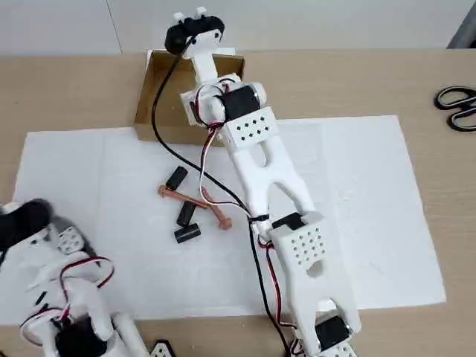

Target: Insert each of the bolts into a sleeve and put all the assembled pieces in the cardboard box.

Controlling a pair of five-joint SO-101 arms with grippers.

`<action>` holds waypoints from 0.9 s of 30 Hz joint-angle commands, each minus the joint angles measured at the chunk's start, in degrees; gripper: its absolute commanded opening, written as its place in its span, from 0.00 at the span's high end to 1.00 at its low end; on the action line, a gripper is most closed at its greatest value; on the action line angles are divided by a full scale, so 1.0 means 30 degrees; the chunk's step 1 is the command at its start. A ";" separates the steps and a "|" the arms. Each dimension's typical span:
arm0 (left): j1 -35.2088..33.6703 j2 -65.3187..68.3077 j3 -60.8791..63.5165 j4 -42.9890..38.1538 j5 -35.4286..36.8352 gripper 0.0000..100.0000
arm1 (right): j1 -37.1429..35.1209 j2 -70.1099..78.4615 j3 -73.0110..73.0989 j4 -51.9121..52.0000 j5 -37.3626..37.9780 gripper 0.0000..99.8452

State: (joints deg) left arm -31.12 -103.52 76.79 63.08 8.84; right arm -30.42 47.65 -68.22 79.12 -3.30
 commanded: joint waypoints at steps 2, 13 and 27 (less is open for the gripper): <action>0.1612 -0.0205 -0.0044 -0.1582 -0.0059 0.98 | -0.0982 -0.1509 -0.0967 0.3267 0.0147 0.86; 0.1700 -0.0205 0.0894 -0.2081 -0.0088 0.98 | -0.3853 -0.1099 -0.0850 0.4117 -0.4513 0.86; 0.1700 -0.0205 0.1099 -0.2081 -0.0059 0.98 | -0.4850 0.2418 -0.0938 0.4234 -1.4916 0.86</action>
State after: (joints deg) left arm -26.20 -103.52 80.31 58.15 8.84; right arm -43.96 55.03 -68.75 92.04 -45.93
